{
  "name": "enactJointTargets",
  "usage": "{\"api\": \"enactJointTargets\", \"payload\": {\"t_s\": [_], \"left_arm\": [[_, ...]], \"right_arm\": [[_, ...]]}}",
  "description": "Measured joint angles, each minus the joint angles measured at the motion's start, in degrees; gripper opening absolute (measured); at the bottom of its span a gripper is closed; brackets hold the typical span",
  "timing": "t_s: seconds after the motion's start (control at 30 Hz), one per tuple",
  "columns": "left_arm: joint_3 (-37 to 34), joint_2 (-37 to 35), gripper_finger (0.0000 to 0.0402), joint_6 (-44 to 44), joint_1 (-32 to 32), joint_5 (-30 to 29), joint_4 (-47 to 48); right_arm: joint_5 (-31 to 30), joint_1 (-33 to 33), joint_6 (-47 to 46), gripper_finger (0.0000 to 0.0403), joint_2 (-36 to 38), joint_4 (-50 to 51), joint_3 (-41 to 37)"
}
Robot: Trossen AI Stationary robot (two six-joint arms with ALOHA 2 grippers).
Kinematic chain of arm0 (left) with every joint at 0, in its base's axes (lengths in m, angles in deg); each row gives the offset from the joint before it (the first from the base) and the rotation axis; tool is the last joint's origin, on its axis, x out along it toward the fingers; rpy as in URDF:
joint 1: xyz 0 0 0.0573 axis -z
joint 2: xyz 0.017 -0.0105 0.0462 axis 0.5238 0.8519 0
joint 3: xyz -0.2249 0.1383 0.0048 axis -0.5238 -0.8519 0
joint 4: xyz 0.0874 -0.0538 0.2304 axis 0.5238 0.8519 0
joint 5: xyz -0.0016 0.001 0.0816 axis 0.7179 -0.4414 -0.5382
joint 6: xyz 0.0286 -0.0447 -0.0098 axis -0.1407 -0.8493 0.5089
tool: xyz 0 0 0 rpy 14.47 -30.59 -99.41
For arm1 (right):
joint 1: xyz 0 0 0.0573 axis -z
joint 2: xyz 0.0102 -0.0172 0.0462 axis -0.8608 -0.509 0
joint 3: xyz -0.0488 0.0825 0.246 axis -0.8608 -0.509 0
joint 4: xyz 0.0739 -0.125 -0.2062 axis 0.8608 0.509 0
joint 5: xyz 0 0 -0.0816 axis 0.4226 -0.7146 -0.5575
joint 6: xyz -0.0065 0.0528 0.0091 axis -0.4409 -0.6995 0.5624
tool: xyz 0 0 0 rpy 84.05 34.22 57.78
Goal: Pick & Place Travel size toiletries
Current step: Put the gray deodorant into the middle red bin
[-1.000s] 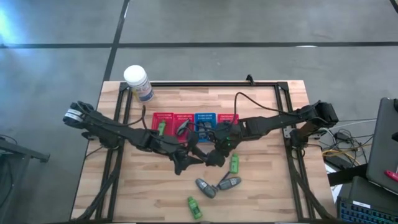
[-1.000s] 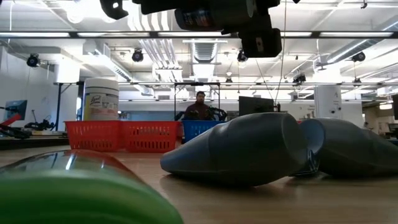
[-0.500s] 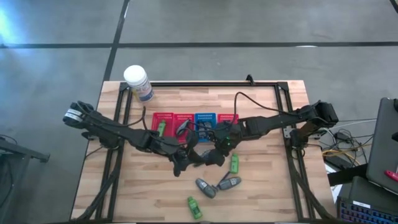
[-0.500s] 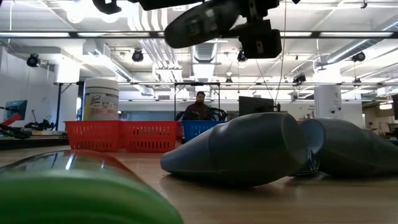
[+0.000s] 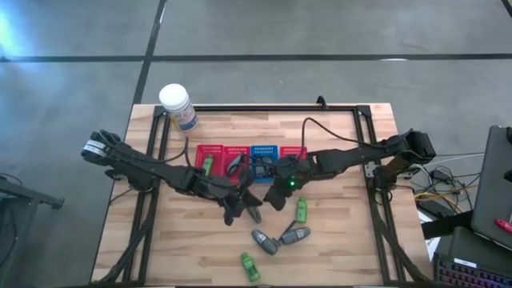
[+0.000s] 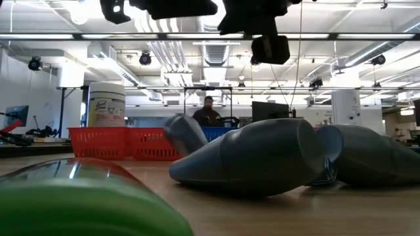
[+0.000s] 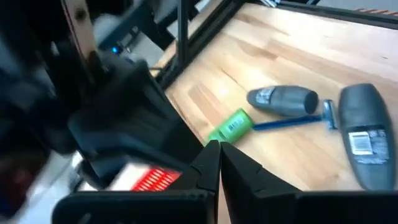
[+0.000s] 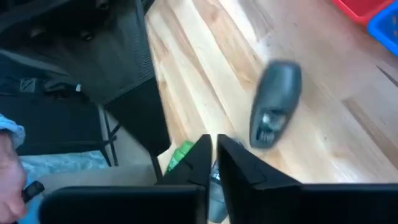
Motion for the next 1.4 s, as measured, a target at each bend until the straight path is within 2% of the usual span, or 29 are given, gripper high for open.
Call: {"api": "enactJointTargets", "payload": {"t_s": [0.13,0.3,0.43,0.6,0.7,0.87,1.0,1.07,1.17,1.33,1.4], "left_arm": [[-2.6,0.0,0.0017,-8.0,-0.1,0.0,5.6],[-8.6,-0.6,0.0025,-19.0,0.8,-0.7,10.8],[-13.8,-5.5,0.0067,-23.1,2.3,-3.2,13.7],[-19.1,-16.5,0.0138,-32.7,5.2,-8.6,18.6],[-20.7,-22.4,0.0176,-38.1,6.9,-11.8,22.8],[-21.2,-28.0,0.0209,-42.9,7.9,-13.0,31.4],[-21.2,-30.7,0.0213,-44.0,8.1,-13.5,36.1],[-21.2,-32.0,0.0213,-44.6,8.3,-13.5,38.4],[-21.2,-34.0,0.0213,-45.2,8.8,-13.5,41.3],[-21.3,-38.2,0.0213,-47.4,9.9,-13.9,45.4],[-21.3,-40.4,0.0213,-48.3,10.5,-14.4,45.4]], "right_arm": [[-0.1,-0.4,-2.2,0.0034,-1.7,3.8,-0.1],[-0.3,-2.6,-2.2,0.011,-8.0,3.7,0.4],[-1.7,-2.9,1.2,0.0194,-13.6,3.6,4.6],[-12.4,-4.0,7.7,0.0286,-20.8,8.6,13.7],[-17.4,-4.2,9.5,0.0323,-26.4,12.8,19.4],[-18.8,-3.3,10.3,0.036,-35.5,15.1,28.2],[-19.2,-2.7,8.3,0.0363,-41.5,18.6,34.8],[-19.0,-2.3,7.8,0.0352,-44.1,21.5,38.4],[-18.0,-2.1,8.2,0.031,-46.7,26.5,43.3],[-17.2,-1.9,11.3,0.0196,-48.3,30.3,50.3],[-17.1,-2.0,11.3,0.0198,-47.8,32.9,52.3]]}}
